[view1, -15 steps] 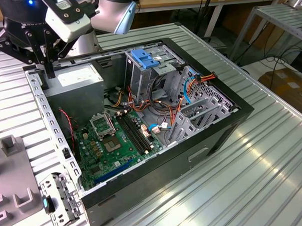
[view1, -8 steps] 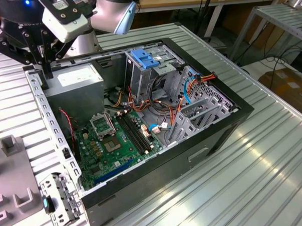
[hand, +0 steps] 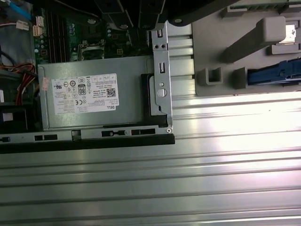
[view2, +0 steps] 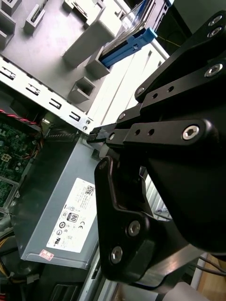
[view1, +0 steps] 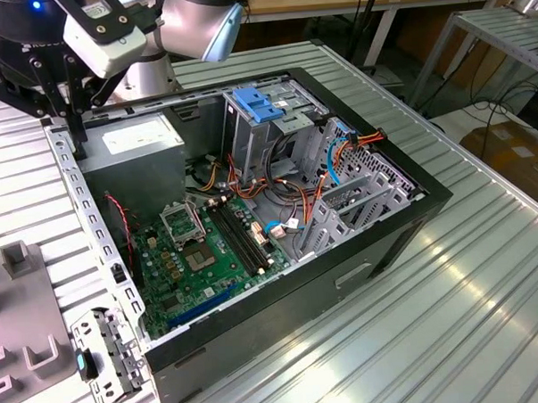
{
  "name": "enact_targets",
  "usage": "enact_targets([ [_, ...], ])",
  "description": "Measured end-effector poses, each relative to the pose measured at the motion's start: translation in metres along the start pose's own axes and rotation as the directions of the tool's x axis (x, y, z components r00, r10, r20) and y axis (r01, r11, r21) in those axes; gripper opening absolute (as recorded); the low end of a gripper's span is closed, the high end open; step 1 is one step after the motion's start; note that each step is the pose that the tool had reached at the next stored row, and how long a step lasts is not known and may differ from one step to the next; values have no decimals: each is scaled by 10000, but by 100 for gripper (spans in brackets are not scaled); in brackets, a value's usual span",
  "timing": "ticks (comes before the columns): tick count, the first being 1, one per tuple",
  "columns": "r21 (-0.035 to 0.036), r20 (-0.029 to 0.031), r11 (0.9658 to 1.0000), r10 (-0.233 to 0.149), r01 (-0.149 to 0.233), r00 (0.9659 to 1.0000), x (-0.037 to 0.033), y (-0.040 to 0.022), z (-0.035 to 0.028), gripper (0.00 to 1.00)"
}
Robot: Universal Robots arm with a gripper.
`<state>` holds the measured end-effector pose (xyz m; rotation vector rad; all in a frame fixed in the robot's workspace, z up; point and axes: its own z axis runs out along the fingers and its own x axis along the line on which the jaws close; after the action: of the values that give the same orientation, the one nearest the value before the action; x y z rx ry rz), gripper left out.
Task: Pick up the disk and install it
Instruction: 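Reach for the disk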
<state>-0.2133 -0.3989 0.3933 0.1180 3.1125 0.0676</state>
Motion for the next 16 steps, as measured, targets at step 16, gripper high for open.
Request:
enact_targets([
  [16,0,0,10000,0,0,10000,212,26,-4,11],
])
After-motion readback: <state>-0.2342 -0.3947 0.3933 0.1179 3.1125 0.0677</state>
